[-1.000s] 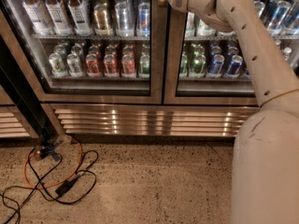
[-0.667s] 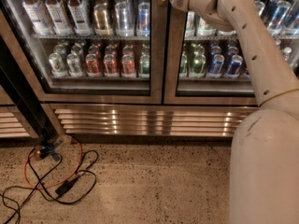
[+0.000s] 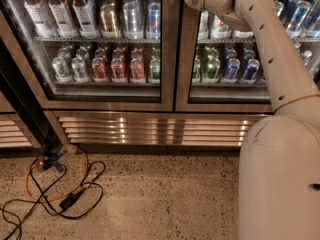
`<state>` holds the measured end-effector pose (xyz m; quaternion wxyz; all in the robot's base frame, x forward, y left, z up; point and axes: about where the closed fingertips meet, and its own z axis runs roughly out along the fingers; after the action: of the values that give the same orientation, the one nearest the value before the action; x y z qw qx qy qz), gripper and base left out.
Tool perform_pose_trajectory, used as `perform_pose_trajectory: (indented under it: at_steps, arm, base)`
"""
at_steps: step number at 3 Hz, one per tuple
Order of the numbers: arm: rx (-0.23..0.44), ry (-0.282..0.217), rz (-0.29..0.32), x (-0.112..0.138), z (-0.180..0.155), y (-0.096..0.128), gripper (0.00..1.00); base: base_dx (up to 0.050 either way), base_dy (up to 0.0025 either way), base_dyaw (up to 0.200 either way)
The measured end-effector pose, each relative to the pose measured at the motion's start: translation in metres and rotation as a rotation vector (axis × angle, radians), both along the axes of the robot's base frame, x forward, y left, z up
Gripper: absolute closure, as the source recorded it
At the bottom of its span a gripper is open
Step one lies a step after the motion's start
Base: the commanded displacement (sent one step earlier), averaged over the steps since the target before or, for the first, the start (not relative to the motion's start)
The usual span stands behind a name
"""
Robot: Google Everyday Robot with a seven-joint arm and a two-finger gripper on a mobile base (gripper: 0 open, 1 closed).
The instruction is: Open left fridge door
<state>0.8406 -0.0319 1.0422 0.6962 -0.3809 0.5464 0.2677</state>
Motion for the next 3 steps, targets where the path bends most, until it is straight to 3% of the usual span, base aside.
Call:
perform_pose_trajectory:
  at_steps: [3]
  arm:
    - [0.001,0.0,0.0,0.0111,0.0022,-0.0066,1.0]
  base:
    - [0.0,0.0,0.0]
